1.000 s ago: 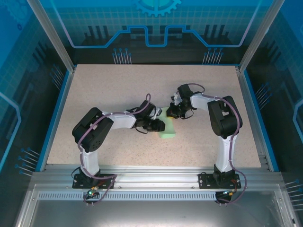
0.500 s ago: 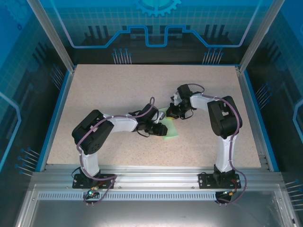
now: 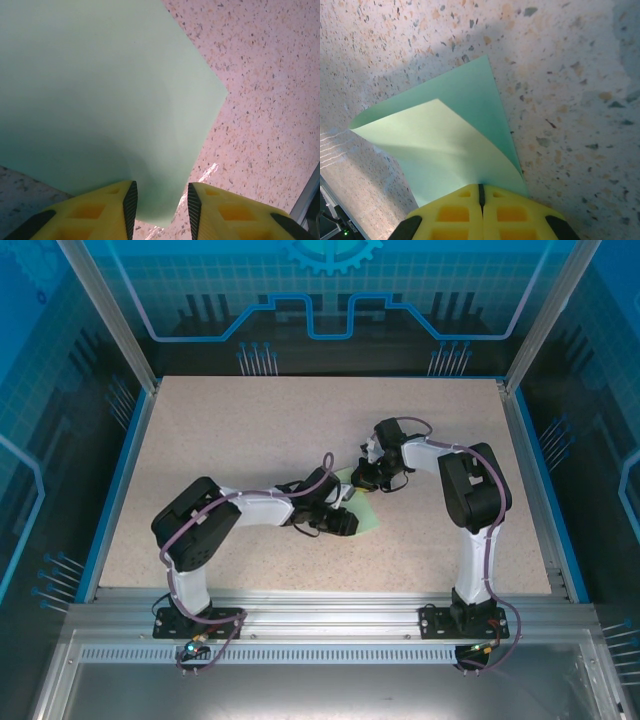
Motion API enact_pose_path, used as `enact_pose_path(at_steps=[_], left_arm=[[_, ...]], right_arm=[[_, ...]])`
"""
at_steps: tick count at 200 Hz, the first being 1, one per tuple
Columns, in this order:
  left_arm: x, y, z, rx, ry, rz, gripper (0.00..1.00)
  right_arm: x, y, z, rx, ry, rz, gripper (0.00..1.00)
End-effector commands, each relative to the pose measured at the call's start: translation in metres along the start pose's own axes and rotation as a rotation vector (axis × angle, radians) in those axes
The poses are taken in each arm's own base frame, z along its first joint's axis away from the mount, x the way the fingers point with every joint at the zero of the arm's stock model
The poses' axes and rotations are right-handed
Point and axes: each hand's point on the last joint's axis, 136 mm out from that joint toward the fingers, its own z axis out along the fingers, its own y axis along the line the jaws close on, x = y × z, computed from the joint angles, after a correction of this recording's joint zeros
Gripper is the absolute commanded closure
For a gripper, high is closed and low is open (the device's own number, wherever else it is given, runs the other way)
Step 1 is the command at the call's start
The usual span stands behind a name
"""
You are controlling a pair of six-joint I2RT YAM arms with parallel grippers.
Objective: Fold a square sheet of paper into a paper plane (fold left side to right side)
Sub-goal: First fold the square sheet of paper in half at the center of the table.
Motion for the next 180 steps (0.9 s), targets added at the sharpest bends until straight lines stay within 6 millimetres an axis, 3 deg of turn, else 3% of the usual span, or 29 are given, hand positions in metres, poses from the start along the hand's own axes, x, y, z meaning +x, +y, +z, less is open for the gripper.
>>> enact_pose_path(at_steps=[1,40,109,133,159,180], left_arm=[[0.048,-0.003,0.006,-0.005,0.139,-0.010,0.64],[0.062,-0.007,0.008,-0.008,0.161,-0.002,0.64],[0.070,-0.014,-0.004,0.017,0.142,0.019,0.63],[0.056,-0.027,-0.025,0.039,0.088,0.060,0.62],[0.024,-0.029,-0.052,0.074,-0.009,0.046,0.60],[0.004,-0.024,-0.053,0.069,-0.032,0.024,0.60]], right_arm=[[0.032,-0.051,0.023,0.181,0.100,0.097,0.95],[0.033,-0.052,0.023,0.182,0.103,0.098,0.95],[0.035,-0.050,0.023,0.172,0.100,0.102,0.95],[0.035,-0.046,0.020,0.159,0.089,0.102,0.95],[0.035,-0.042,0.018,0.143,0.075,0.105,0.95],[0.035,-0.043,0.019,0.143,0.075,0.106,0.95]])
